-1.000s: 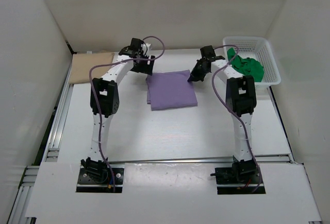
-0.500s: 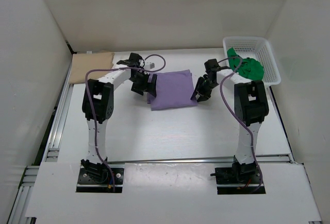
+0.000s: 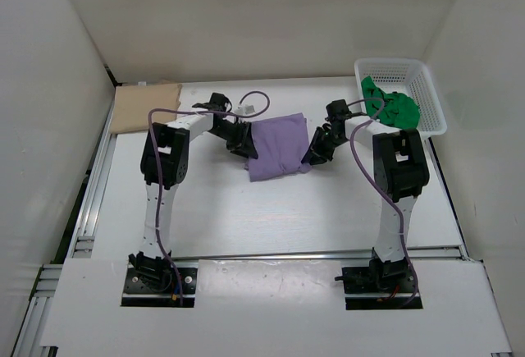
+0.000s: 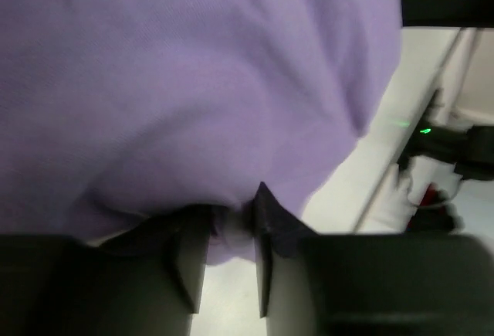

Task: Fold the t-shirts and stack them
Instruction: Put the neatly folded tshirt into the corner of the board with the left arm

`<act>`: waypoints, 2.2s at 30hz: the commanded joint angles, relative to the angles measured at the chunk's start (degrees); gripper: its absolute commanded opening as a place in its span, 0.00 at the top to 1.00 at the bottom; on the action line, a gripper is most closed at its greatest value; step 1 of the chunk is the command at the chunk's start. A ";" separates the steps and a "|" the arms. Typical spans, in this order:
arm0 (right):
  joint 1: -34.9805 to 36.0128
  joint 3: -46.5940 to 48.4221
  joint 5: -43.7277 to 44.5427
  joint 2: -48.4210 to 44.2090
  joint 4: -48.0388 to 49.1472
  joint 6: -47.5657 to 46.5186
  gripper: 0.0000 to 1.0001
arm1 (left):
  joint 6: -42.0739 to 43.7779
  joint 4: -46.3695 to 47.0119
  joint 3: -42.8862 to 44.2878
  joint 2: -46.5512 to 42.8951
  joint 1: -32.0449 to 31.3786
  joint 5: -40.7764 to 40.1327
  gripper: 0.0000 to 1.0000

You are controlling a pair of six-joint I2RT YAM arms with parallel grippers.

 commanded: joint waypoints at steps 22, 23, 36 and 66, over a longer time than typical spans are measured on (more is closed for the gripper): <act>-2.00 0.72 7.28 -11.10 -8.98 -6.32 0.70 | 1.80 -15.84 27.30 -0.01 6.30 -56.62 0.89; -2.00 0.72 7.28 -11.10 -8.98 -6.32 0.70 | 1.80 -14.26 27.31 0.00 5.68 -60.25 0.89; -2.52 -0.86 9.04 -14.09 -10.04 -6.85 0.70 | 1.80 4.20 36.97 5.45 4.36 -90.70 0.89; -2.52 0.54 10.09 -12.86 -13.11 -9.13 0.70 | 1.80 5.26 33.06 4.72 25.00 -90.16 0.68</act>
